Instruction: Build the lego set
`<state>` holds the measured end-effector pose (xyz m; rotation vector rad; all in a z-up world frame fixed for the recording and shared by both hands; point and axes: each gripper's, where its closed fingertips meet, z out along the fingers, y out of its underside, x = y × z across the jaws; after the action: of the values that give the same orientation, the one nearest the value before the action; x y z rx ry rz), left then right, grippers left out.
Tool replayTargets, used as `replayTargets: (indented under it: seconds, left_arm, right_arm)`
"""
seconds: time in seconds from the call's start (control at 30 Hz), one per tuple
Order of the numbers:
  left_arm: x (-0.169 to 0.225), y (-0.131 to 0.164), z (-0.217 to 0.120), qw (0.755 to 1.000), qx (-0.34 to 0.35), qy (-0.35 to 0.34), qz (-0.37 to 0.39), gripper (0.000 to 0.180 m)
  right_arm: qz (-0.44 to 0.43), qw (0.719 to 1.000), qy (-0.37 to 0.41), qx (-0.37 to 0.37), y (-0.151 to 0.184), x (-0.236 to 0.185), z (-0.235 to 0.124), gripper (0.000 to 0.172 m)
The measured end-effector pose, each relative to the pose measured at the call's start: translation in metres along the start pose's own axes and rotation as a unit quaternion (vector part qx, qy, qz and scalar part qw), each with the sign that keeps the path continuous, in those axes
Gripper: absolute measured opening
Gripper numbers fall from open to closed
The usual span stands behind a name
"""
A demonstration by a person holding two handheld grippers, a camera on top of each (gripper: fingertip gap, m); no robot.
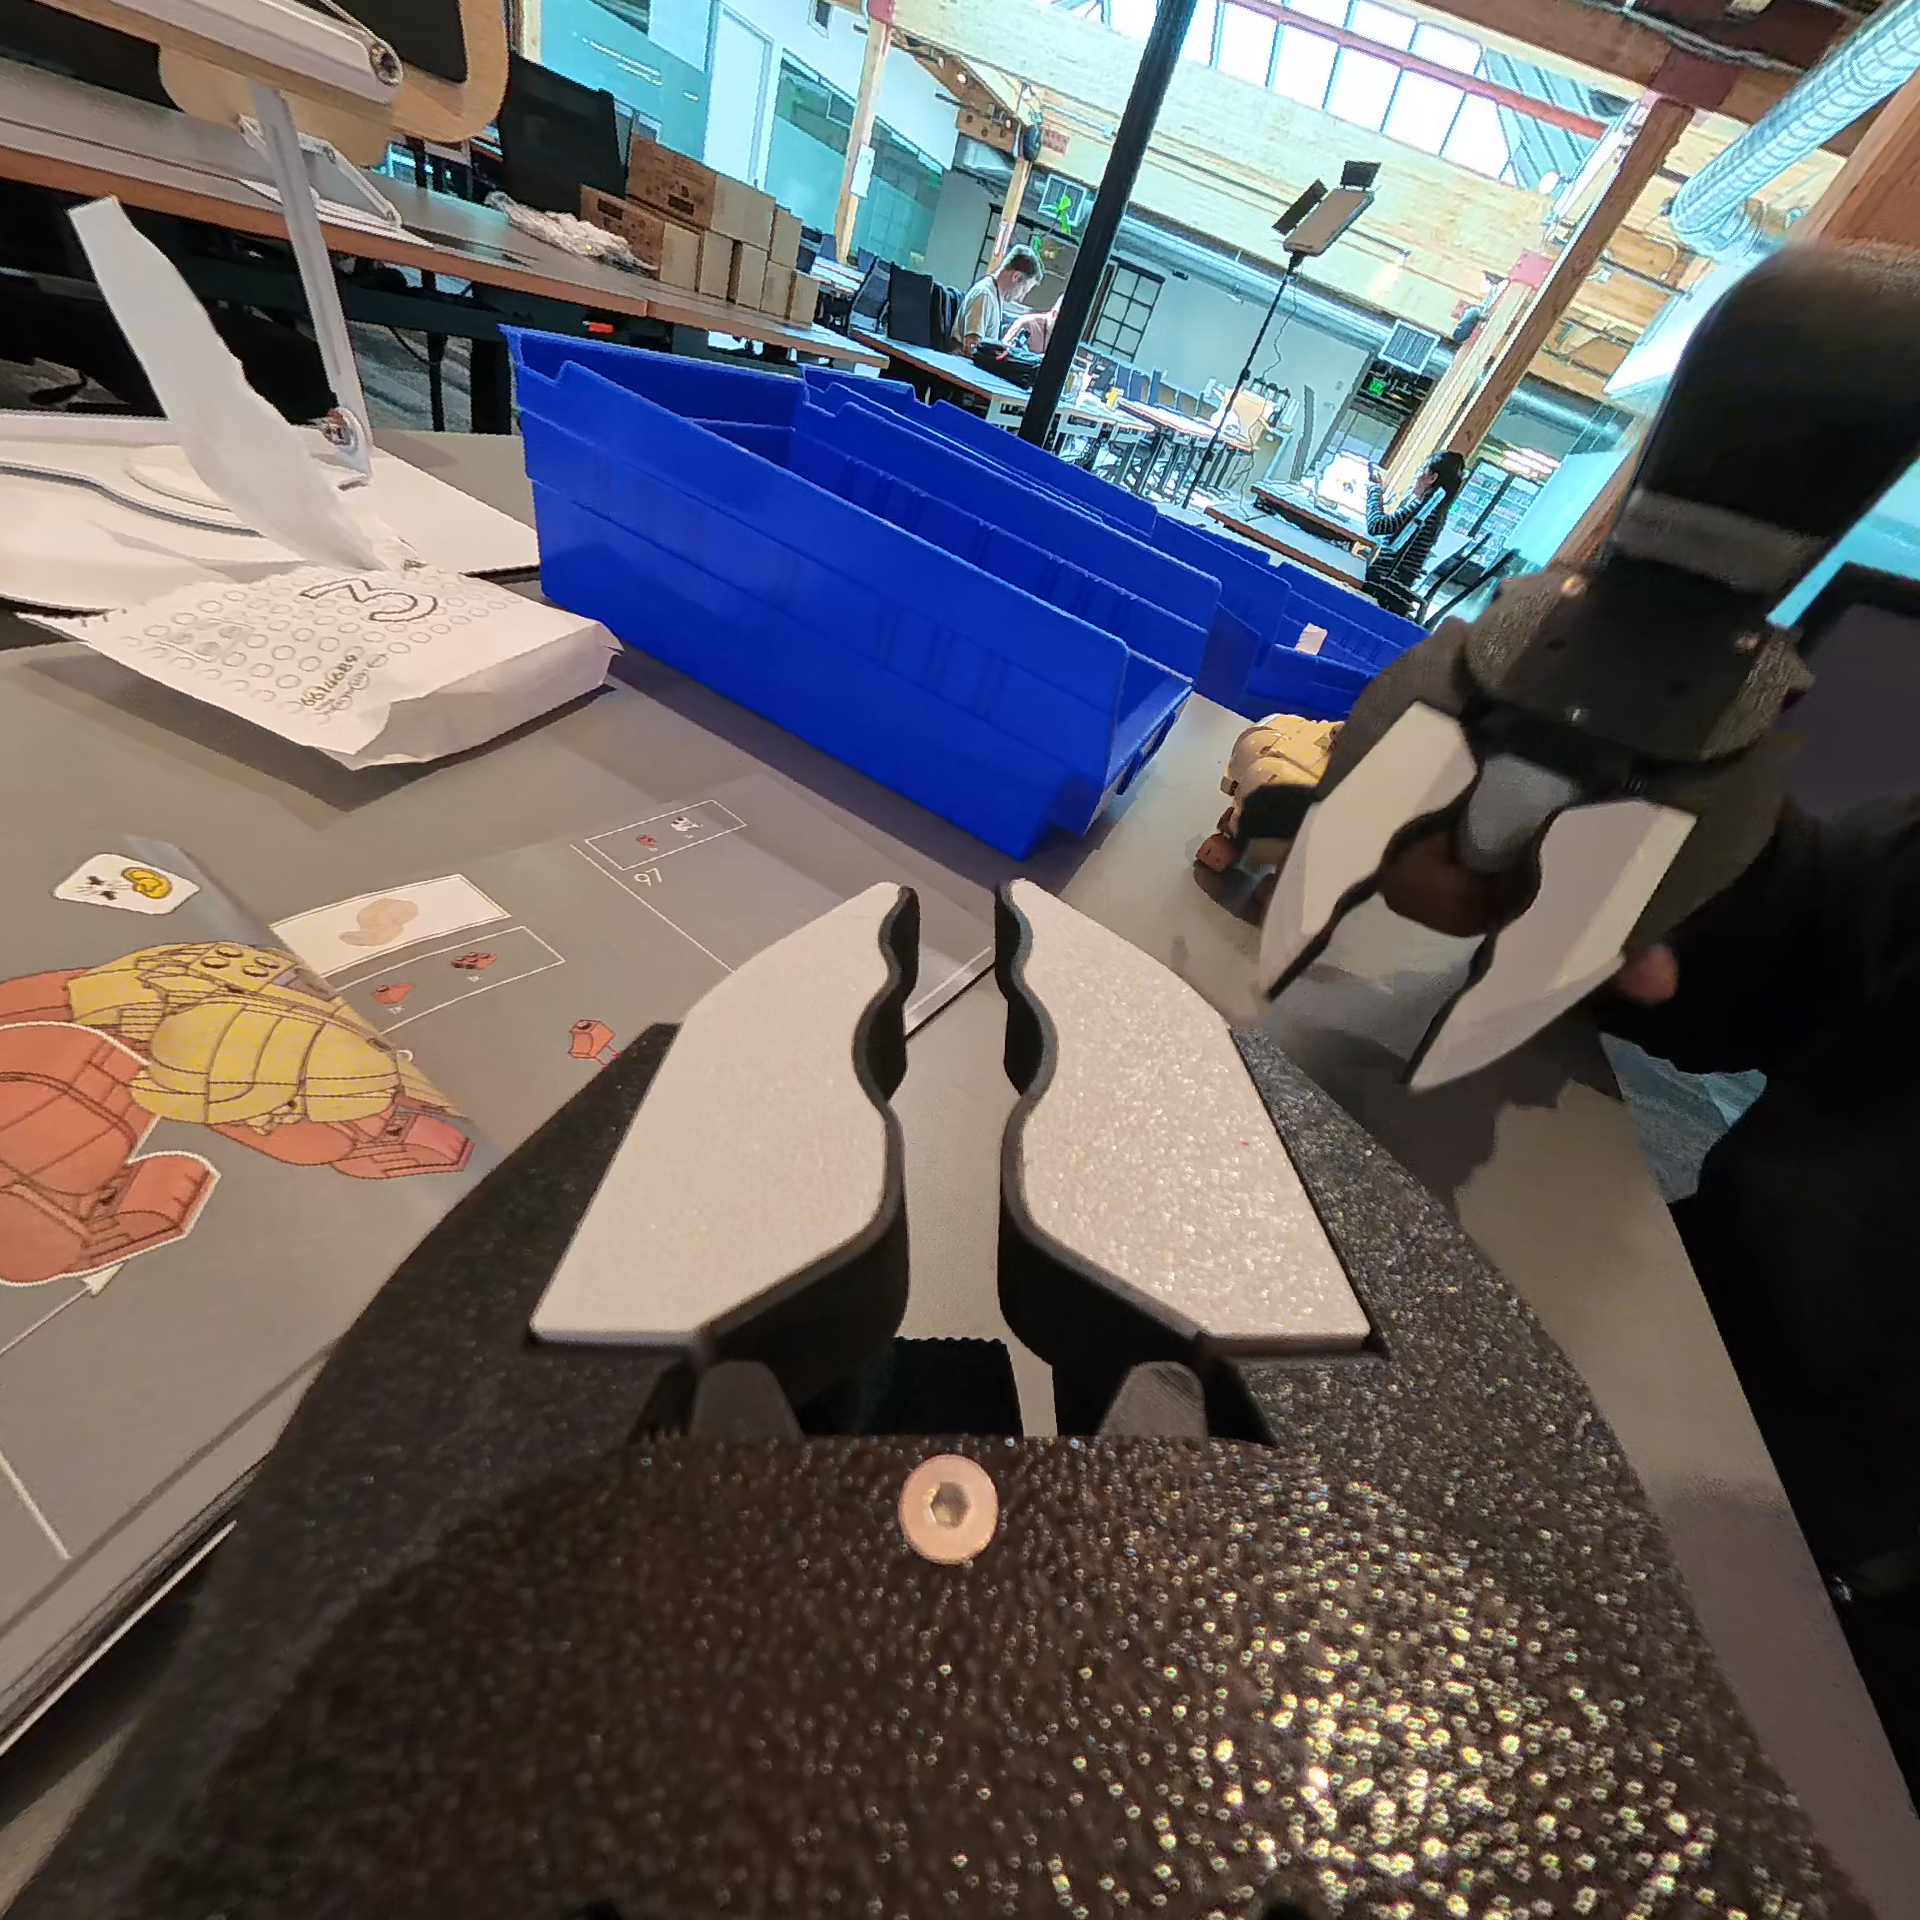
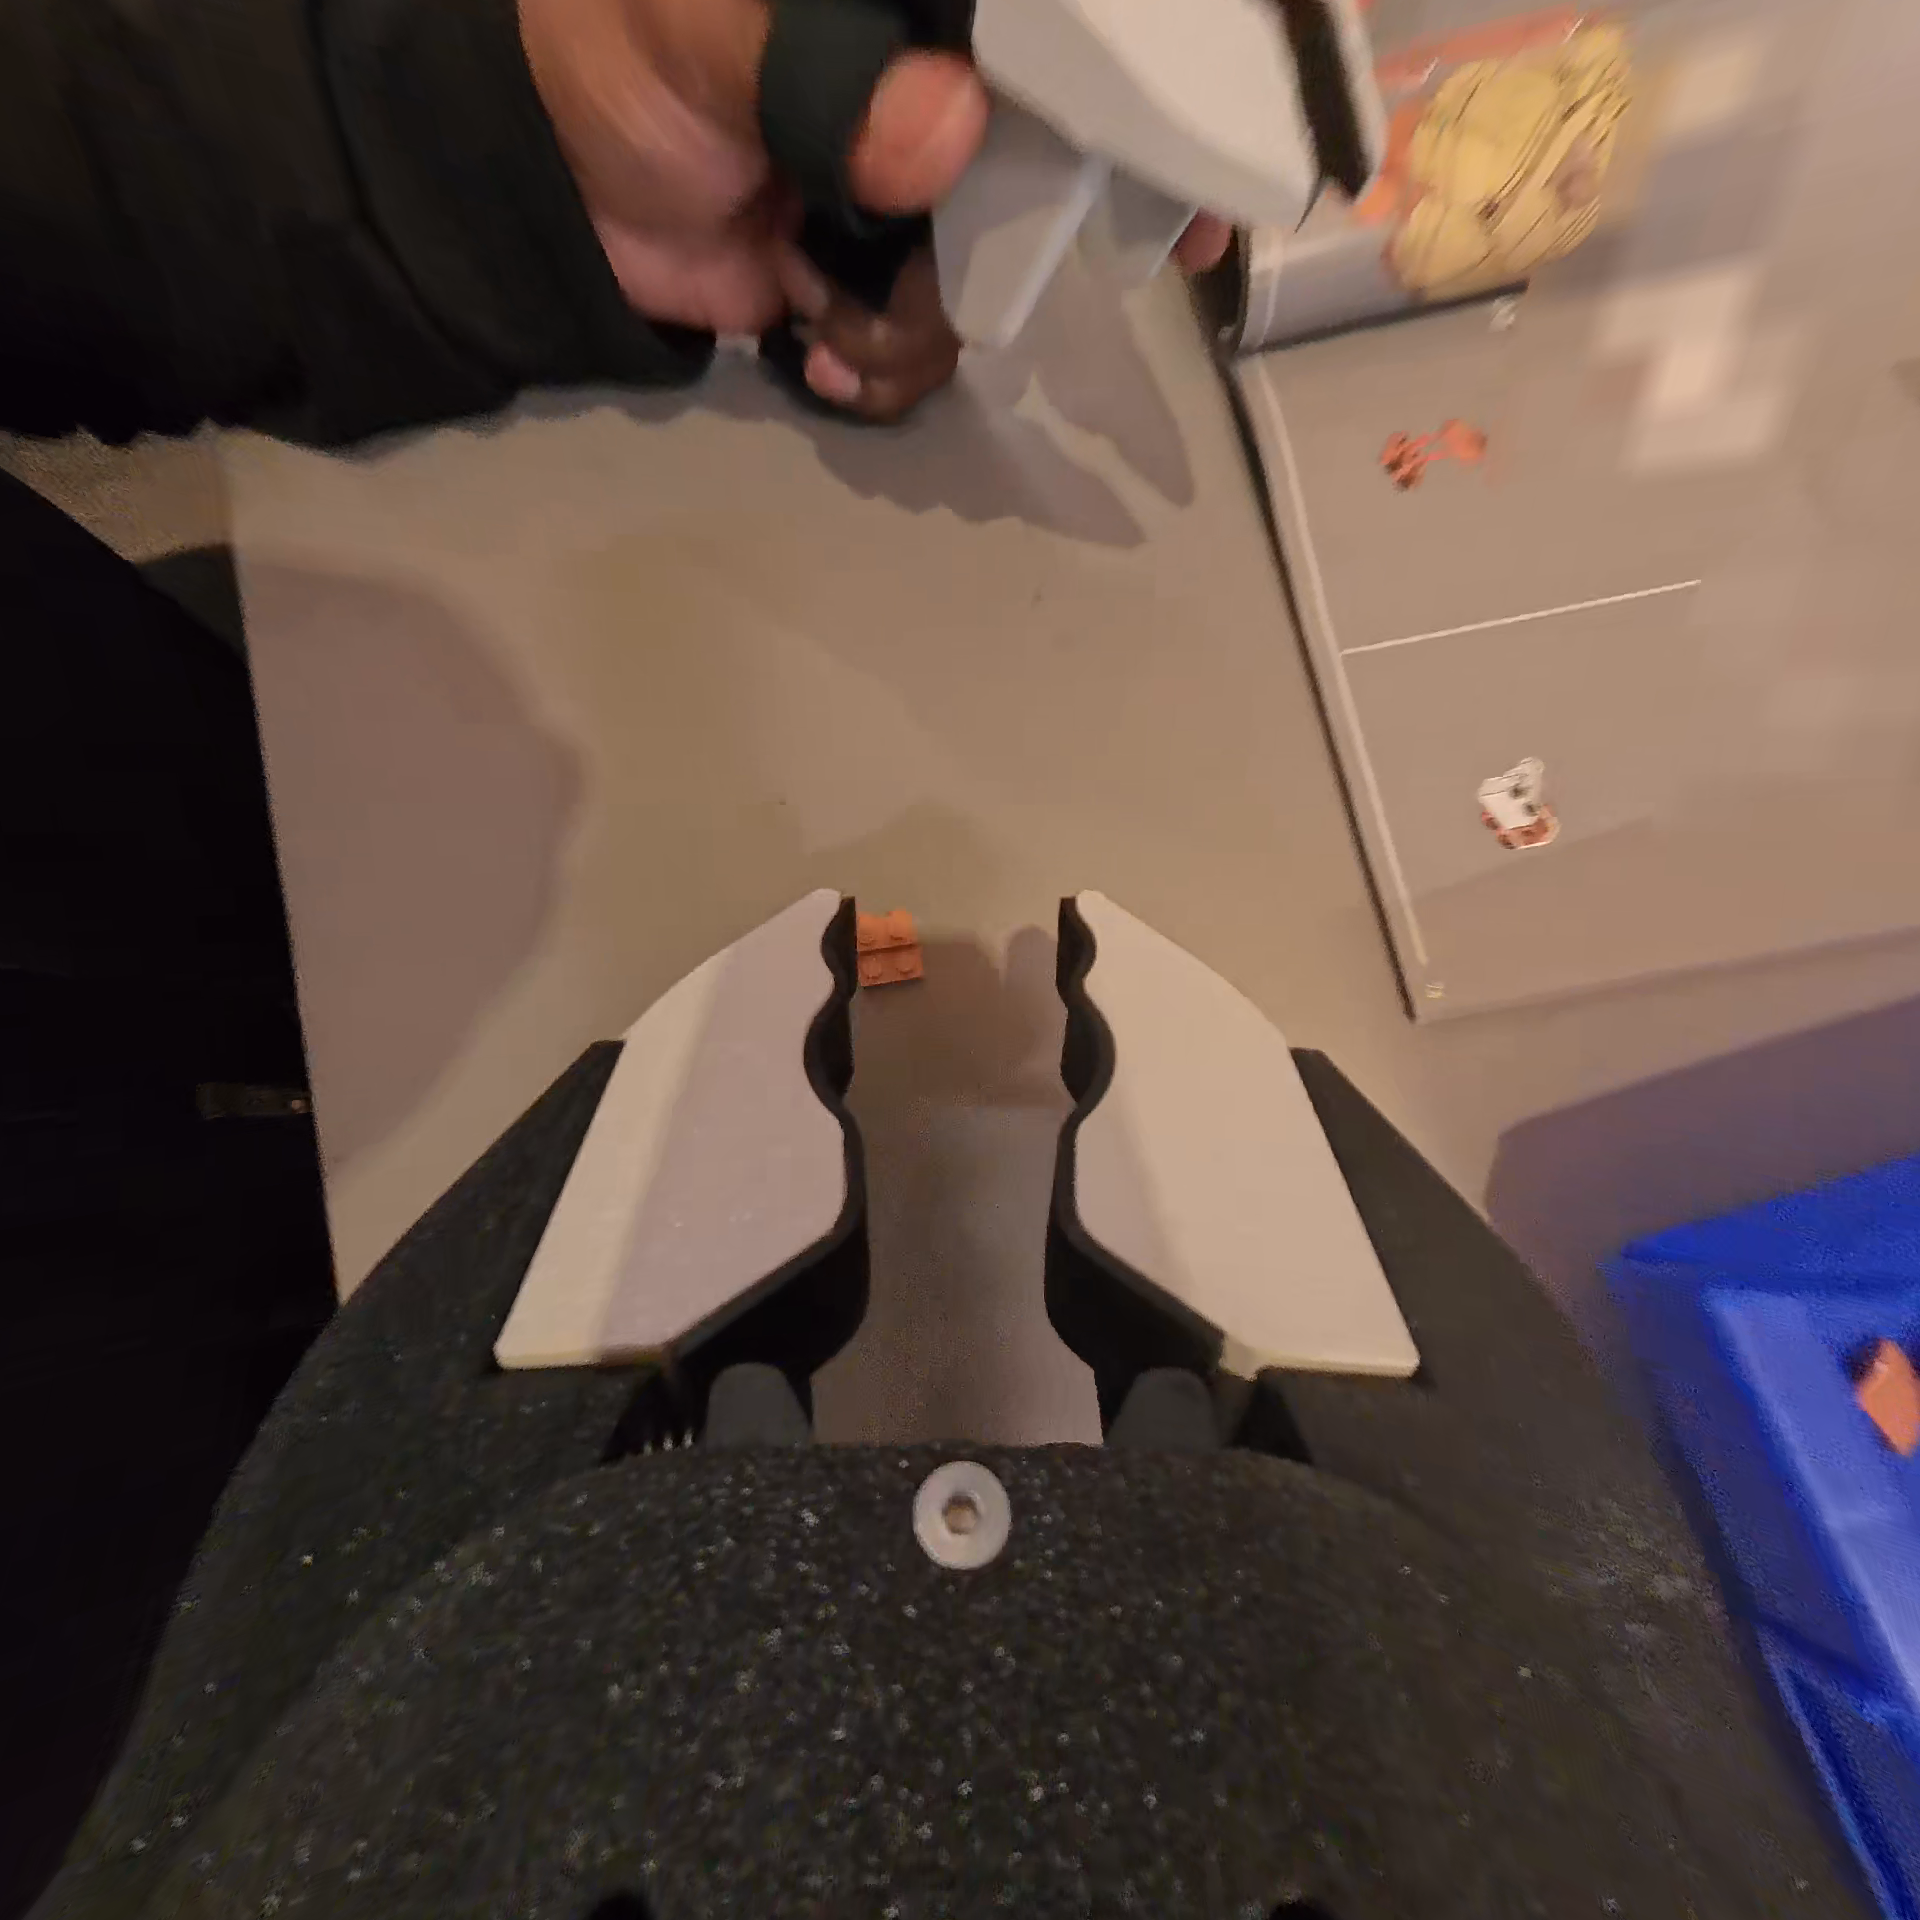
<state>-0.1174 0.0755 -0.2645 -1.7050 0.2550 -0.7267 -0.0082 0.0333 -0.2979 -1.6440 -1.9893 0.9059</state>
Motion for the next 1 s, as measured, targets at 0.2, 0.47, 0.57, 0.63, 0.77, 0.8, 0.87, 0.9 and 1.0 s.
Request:
replayTargets:
  seconds: [0.2,0.47,0.57,0.63,0.77,0.8,0.87,0.9,1.0]
  left_arm:
    - [-0.002,-0.001,-0.001,1.0,0.003,0.003,-0.015,0.013]
    - [-0.003,0.0,0.0,1.0,0.001,0.006,-0.02,0.013]
    - [-0.002,0.0,0.0,1.0,-0.001,0.01,-0.018,0.01]
    - [0.0,0.0,0.0,1.0,-0.001,0.012,-0.016,0.007]
    - [0.0,0.0,0.0,1.0,0.001,0.015,-0.016,0.005]
    - [0.0,0.0,0.0,1.0,0.001,0.015,-0.017,0.006]
    - [0.003,0.0,0.0,0.999,0.0,0.026,-0.018,0.006]
    - [0.004,0.0,0.0,0.999,-0.002,0.031,-0.018,0.006]
    - [0.005,0.0,0.0,0.999,-0.001,0.034,-0.016,0.003]
  right_arm:
    - [-0.002,0.998,0.02,0.052,-0.03,0.024,-0.059,0.035]
    - [-0.009,0.991,0.111,0.071,-0.051,0.102,-0.117,0.034]
    - [0.01,0.987,0.145,0.072,-0.05,0.14,-0.128,0.034]
    - [0.025,0.985,0.155,0.071,-0.047,0.161,-0.132,0.035]
    - [0.054,0.982,0.165,0.07,-0.034,0.188,-0.133,0.035]
    - [0.058,0.982,0.167,0.066,-0.03,0.192,-0.133,0.035]
    - [0.065,0.981,0.172,0.058,-0.022,0.199,-0.133,0.035]
    - [0.068,0.981,0.173,0.054,-0.018,0.202,-0.133,0.035]
    - [0.078,0.979,0.181,0.048,-0.01,0.213,-0.137,0.035]
